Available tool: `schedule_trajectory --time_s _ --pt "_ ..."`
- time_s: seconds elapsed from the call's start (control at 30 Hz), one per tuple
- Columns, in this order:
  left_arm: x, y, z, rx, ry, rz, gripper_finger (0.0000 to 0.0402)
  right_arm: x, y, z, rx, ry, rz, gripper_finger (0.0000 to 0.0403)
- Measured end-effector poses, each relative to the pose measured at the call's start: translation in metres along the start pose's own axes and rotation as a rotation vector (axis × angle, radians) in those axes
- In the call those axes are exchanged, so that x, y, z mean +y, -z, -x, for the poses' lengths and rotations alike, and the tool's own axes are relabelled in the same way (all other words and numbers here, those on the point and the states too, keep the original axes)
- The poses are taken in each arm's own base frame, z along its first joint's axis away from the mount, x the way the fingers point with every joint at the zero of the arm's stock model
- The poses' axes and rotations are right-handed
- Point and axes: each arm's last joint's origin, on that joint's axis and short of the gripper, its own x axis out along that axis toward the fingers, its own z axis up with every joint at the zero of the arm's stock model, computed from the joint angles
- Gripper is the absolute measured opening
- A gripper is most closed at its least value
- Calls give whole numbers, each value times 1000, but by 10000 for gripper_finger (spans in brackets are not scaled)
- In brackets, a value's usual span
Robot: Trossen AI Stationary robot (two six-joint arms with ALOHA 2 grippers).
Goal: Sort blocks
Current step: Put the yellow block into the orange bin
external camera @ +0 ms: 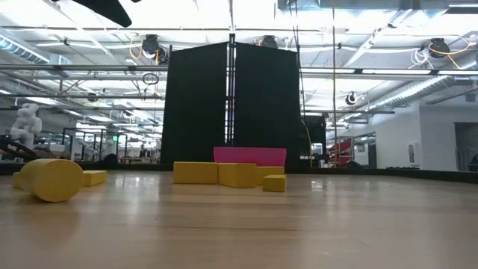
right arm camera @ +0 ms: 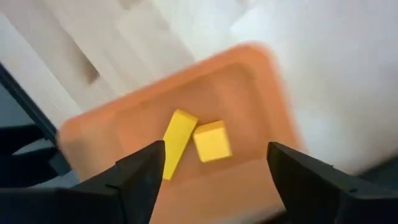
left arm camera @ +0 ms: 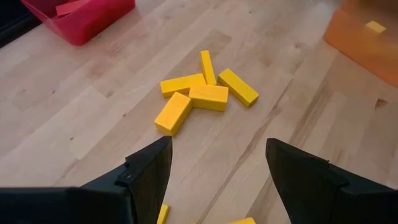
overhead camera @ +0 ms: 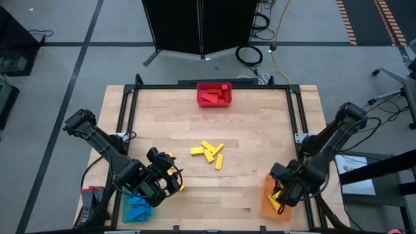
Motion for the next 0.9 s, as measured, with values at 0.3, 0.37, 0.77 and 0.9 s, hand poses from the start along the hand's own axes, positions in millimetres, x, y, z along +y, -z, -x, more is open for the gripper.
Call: schedule_trajectory --time_s 0.3,0.37,0.77,0.9 --pt "0 -1 0 -37 -14 -1 264 -8 -49 82 -424 80 122 270" --pt "0 -1 0 -37 -14 -1 264 -7 -69 82 -453 98 190 270" --pt "0 -1 0 -30 -10 6 264 -23 -214 43 -516 156 296 269" --pt "0 -1 0 -29 -9 55 264 -42 -246 22 -394 69 108 269"
